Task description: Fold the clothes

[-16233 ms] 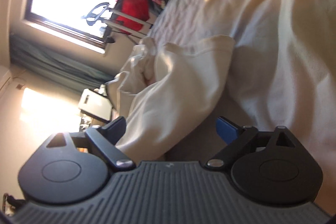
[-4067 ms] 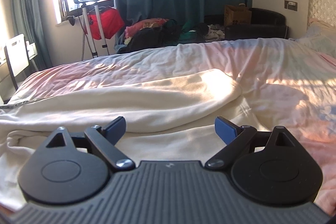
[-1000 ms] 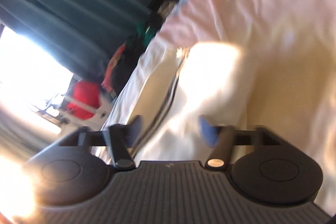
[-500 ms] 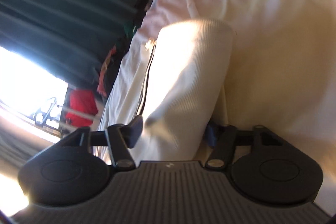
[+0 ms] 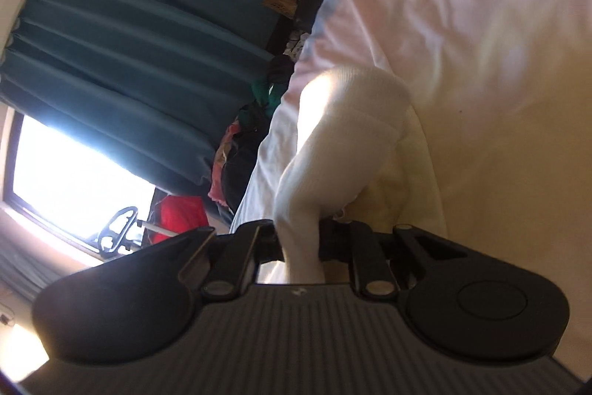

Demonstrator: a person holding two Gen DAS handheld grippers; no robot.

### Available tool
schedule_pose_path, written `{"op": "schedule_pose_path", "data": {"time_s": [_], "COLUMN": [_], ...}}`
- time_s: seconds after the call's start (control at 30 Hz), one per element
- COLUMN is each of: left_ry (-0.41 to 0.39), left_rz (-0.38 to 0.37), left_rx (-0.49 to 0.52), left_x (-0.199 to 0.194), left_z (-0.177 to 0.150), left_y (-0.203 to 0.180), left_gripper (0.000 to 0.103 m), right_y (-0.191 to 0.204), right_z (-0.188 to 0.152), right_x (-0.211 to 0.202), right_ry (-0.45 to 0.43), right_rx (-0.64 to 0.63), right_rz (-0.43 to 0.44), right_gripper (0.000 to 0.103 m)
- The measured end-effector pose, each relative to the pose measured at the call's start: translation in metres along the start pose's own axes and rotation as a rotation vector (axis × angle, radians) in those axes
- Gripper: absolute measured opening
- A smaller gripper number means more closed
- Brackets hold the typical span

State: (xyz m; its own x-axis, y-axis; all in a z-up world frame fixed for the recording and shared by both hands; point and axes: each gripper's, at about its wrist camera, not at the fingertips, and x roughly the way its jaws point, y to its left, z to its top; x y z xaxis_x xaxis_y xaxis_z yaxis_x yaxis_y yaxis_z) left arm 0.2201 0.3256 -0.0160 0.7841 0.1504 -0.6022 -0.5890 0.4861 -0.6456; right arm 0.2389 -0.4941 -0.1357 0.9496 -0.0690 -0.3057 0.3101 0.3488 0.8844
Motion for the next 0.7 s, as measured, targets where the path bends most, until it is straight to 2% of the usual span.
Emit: {"op": "schedule_pose_path", "data": {"time_s": [0.17,0.27,0.33,0.43,0.47,0.5,0.57,0.63,0.7], "left_ry": [0.022,0.046,0.078,0.121,0.121,0.121,0.134,0.165,0.181], "left_rz": [0.001,0.016,0.039,0.051,0.048,0.044,0.046,0.038,0.037], "left_rx": [0.041,0.125,0.162,0.166,0.163,0.160,0.175,0.216,0.285], "left_x": [-0.065,-0.095,-0.102,-0.097,-0.097,-0.097,-0.100,-0.107,-0.119], "left_z": [0.009,0.004,-0.006,-0.018,-0.022,-0.026,-0.030,-0.034,-0.040], "left_y": [0.027,0.052,0.072,0.103,0.111,0.118,0.121,0.116,0.109], "left_gripper": [0.009,0.009,0.010,0.012,0.015,0.024,0.028,0.040,0.056], "right_y": [-0.009,-0.008,-0.018,-0.029,-0.033,-0.037,-0.045,-0.052,-0.060], "right_z": [-0.001,-0.001,-0.003,-0.003,-0.003,-0.003,-0.003,-0.004,-0.004], "right_x": [-0.047,-0.081,-0.102,-0.102,-0.102,-0.103,-0.103,-0.103,-0.104], "right_ry": [0.051,0.084,0.094,0.131,0.143,0.156,0.180,0.205,0.229], "right_rx": [0.090,0.053,0.103,0.141,0.154,0.167,0.193,0.219,0.245], "right_rz": [-0.030,-0.088,-0.080,-0.093,-0.098,-0.103,-0.112,-0.121,-0.130], "right_gripper": [0.014,0.014,0.014,0.014,0.014,0.016,0.017,0.020,0.033]}}
